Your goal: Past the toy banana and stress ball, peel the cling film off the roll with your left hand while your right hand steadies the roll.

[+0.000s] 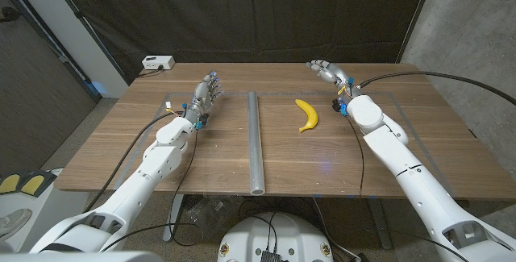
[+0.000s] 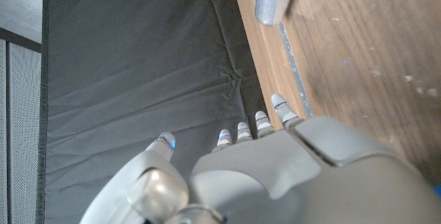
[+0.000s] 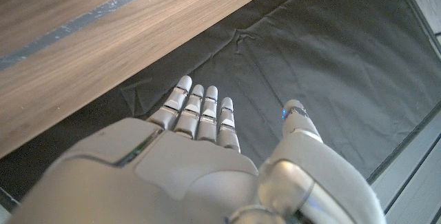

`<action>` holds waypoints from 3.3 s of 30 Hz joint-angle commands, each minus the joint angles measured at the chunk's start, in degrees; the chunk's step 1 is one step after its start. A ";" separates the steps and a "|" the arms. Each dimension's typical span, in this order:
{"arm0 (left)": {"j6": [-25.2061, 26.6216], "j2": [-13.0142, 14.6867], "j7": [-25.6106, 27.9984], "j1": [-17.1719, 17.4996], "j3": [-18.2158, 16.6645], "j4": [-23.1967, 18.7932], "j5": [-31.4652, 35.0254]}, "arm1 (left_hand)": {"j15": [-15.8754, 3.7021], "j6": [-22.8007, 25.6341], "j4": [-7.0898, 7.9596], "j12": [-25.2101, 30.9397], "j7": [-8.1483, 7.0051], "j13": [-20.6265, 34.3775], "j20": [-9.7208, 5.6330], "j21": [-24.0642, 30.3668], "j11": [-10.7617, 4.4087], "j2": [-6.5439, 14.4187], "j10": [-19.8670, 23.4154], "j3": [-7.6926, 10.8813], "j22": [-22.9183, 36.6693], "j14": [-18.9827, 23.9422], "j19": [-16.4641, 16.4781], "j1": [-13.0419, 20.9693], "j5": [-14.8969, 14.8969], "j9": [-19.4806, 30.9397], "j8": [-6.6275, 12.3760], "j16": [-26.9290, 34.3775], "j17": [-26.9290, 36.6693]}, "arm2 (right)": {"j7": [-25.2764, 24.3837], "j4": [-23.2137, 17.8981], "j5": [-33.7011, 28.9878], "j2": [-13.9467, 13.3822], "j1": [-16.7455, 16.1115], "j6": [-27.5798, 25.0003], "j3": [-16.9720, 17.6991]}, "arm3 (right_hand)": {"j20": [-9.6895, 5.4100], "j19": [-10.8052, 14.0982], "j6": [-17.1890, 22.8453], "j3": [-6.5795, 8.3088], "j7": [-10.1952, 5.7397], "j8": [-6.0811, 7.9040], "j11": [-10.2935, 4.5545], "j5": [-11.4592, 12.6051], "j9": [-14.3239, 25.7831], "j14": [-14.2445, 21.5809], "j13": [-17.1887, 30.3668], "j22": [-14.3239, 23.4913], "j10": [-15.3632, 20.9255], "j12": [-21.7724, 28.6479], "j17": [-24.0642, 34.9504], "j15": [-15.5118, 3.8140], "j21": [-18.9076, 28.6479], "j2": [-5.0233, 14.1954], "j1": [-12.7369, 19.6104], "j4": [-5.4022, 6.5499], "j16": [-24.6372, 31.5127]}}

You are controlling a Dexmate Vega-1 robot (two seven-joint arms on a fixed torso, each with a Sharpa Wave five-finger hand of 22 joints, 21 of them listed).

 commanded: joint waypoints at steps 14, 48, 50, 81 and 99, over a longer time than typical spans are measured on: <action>-2.03 -0.04 1.03 2.71 -1.03 -3.18 0.70 | -0.35 -1.72 -0.29 0.43 -0.40 0.23 0.51 -0.10 -0.04 -0.07 0.91 -0.13 0.25 1.07 0.70 0.65 0.63 -0.02 0.38 0.51 0.04 | 0.61 -11.06 -11.10 -8.06 4.42 -12.57 -12.06 | 0.31 1.74 3.90 0.96 -0.80 0.66 -1.12 -0.10 0.07 3.92 -0.15 0.10 2.88 0.96 0.15 -1.17 0.24 0.89 1.54 0.05 0.76; -3.13 0.05 -3.50 7.44 -3.89 -9.05 0.10 | -0.44 -1.12 -1.07 0.36 -0.32 0.24 0.34 -0.30 0.04 0.18 1.31 0.33 0.14 1.48 1.15 1.68 0.81 -0.16 0.43 0.28 -0.04 | 26.40 -29.17 -19.68 -12.68 15.31 -44.79 -29.05 | 0.65 2.08 2.08 1.91 -0.87 -1.00 -2.46 -0.02 0.11 4.23 -0.23 0.17 1.57 -0.14 0.41 -2.41 0.07 3.23 2.92 0.43 0.26; -3.36 -0.12 -3.83 7.47 -3.97 -9.00 0.00 | -0.41 -1.12 -1.11 0.36 -0.30 0.24 0.36 -0.33 0.13 0.19 1.35 0.36 0.14 1.50 1.15 1.74 0.82 -0.16 0.42 0.26 -0.04 | 27.64 -29.58 -20.59 -12.72 16.26 -46.70 -30.48 | 0.52 2.11 2.04 1.97 -0.87 -1.04 -2.49 -0.01 0.12 4.15 -0.23 0.17 1.57 -0.16 0.42 -2.43 0.07 3.39 3.05 0.43 0.22; -6.26 -1.09 -7.91 7.28 -5.25 -7.81 -1.81 | -0.43 -0.39 -1.56 0.34 -0.24 0.18 0.52 -0.51 0.18 0.26 1.90 0.61 0.08 1.76 1.53 2.42 0.82 -0.25 0.52 0.12 -0.07 | 42.35 -23.43 -27.88 -6.60 36.27 -68.49 -53.65 | 1.38 4.91 2.78 -1.12 -0.43 -1.13 -1.93 -1.14 0.20 6.21 -0.18 0.34 2.98 -0.09 0.83 -2.42 1.03 1.29 -0.44 2.40 0.67; -4.91 -2.01 2.13 11.00 -7.55 -13.15 3.25 | -0.35 2.50 -1.85 0.80 0.63 0.13 0.10 -0.54 0.63 1.20 3.76 1.33 0.07 2.12 2.26 3.32 0.79 -0.31 1.43 0.04 -0.08 | 34.97 -17.01 -30.51 0.30 38.09 -73.65 -60.42 | 2.67 9.44 6.45 -3.57 -0.04 -0.41 -2.64 -0.63 0.23 10.99 -0.07 0.22 7.96 1.12 0.36 -3.91 2.36 -3.65 0.30 0.48 1.10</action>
